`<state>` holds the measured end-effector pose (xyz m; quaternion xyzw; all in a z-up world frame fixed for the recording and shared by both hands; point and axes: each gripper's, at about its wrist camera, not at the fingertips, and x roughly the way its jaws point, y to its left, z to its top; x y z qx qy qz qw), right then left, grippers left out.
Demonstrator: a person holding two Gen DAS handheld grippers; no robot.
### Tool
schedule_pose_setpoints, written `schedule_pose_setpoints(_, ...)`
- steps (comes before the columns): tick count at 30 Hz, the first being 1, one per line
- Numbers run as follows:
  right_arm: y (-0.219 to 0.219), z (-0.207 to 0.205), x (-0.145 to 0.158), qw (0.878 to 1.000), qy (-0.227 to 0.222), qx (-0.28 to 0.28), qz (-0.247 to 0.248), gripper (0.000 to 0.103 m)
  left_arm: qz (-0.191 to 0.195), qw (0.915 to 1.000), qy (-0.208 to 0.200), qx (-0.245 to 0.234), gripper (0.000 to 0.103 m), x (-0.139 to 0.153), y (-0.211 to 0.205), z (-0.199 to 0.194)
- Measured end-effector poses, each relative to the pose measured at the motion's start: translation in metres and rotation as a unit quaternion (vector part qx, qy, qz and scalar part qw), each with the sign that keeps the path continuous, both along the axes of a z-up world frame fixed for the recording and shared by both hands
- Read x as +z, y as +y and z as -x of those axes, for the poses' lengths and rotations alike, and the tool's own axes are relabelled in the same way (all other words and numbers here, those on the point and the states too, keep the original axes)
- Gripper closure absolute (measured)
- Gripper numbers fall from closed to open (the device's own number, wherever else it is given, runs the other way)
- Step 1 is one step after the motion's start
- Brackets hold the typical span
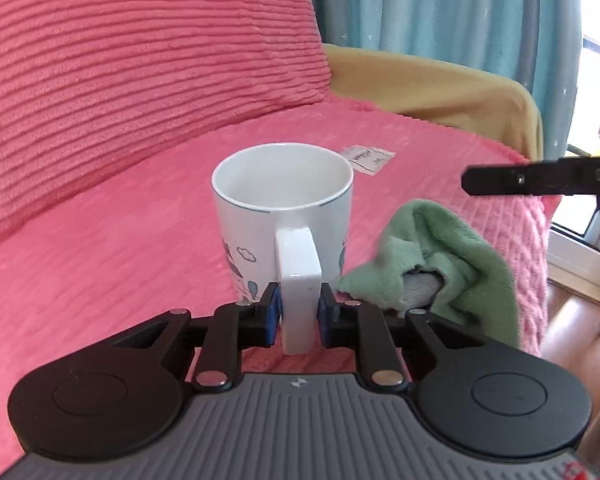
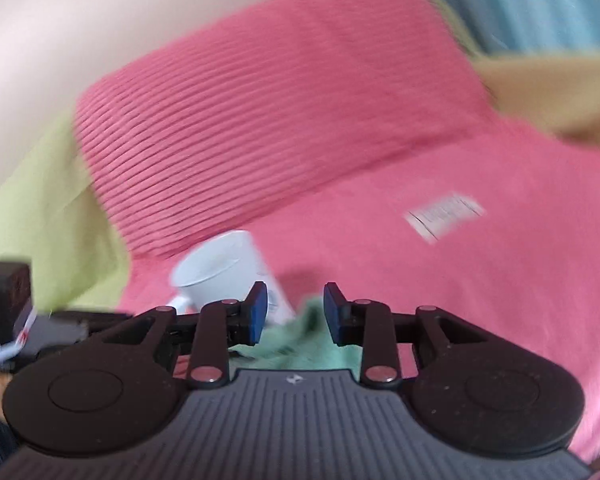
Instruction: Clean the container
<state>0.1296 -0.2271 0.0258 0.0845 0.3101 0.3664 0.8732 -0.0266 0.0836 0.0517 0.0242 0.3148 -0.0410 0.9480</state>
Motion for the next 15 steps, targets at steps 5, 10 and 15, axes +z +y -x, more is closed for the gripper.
schedule_pose_setpoints(5,0.008,0.000,-0.005,0.999,0.003,0.002,0.050,0.076,-0.048,0.9987,-0.010,0.015,0.078,0.003,0.011,0.004)
schedule_pose_setpoints(10,-0.012,-0.010,-0.010,0.998,0.057,-0.019,0.001,0.076,-0.096,0.9950,-0.010,0.026,0.077,0.002,0.019,0.000)
schedule_pose_setpoints(15,0.008,-0.021,-0.036,0.995,0.101,0.003,0.017,0.080,-0.144,0.9895,-0.014,0.003,0.076,-0.003,0.005,0.003)
